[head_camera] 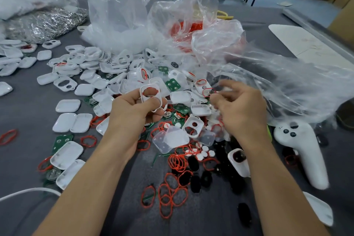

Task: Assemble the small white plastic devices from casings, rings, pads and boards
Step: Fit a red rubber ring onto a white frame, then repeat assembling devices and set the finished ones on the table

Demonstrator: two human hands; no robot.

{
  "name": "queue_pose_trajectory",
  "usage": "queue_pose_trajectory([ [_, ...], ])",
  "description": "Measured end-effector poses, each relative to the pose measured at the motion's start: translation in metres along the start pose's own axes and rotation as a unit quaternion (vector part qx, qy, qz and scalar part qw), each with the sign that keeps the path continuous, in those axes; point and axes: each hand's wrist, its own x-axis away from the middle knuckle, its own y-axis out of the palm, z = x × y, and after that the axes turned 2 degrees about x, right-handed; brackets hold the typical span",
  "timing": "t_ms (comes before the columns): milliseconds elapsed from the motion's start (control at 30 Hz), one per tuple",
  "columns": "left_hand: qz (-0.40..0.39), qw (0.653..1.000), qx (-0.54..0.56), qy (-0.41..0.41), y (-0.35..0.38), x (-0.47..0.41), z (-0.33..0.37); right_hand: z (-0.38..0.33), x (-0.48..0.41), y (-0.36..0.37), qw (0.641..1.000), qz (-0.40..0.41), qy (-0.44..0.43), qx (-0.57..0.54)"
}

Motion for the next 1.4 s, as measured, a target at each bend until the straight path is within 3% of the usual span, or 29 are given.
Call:
queue_pose_trajectory([
  [67, 0.0, 1.0, -0.022, 0.01, 0.003, 0.002, -0.001, -0.004, 0.002, -0.006, 0.997, 0.008, -0.061, 0.036],
  [133, -0.004, 0.999, -0.03, 0.01, 0.006, 0.003, -0.001, -0.013, 0.009, -0.014, 0.987, -0.101, -0.117, 0.054],
  [233, -0.009, 1.0, -0.022, 0.003, 0.009, 0.005, -0.001, -0.027, 0.021, -0.022, 0.911, -0.352, -0.131, 0.172],
  [300, -0.008, 1.0, -0.021, 0.0, 0.011, 0.007, -0.001, -0.031, 0.028, -0.02, 0.859, -0.434, -0.122, 0.244],
  [367, -0.01, 1.0, -0.022, -0.001, 0.012, 0.008, -0.001, -0.033, 0.035, -0.013, 0.844, -0.456, -0.111, 0.259],
  [600, -0.006, 0.999, -0.05, 0.002, 0.011, 0.013, -0.003, -0.037, 0.043, 0.007, 0.878, -0.338, -0.116, 0.319],
  [733, -0.01, 0.999, -0.048, 0.004, 0.01, 0.012, -0.004, -0.033, 0.043, 0.015, 0.91, -0.228, -0.145, 0.315],
  [800, -0.012, 0.999, -0.043, 0.001, 0.011, 0.011, -0.003, -0.027, 0.04, 0.02, 0.94, -0.179, -0.147, 0.25],
  [933, -0.011, 0.998, -0.054, 0.01, 0.009, 0.01, -0.006, -0.02, 0.033, 0.022, 0.99, -0.12, -0.07, 0.013],
  [1033, -0.039, 0.995, -0.091, 0.031, 0.011, 0.012, -0.007, -0.019, 0.032, 0.022, 0.985, -0.097, -0.004, -0.141],
  [1133, -0.058, 0.994, -0.094, 0.026, 0.014, 0.014, -0.008, -0.021, 0.032, 0.025, 0.957, -0.143, 0.035, -0.25],
  [1400, -0.135, 0.987, -0.082, 0.011, 0.018, 0.018, -0.008, -0.017, 0.03, 0.033, 0.944, -0.145, 0.045, -0.292],
])
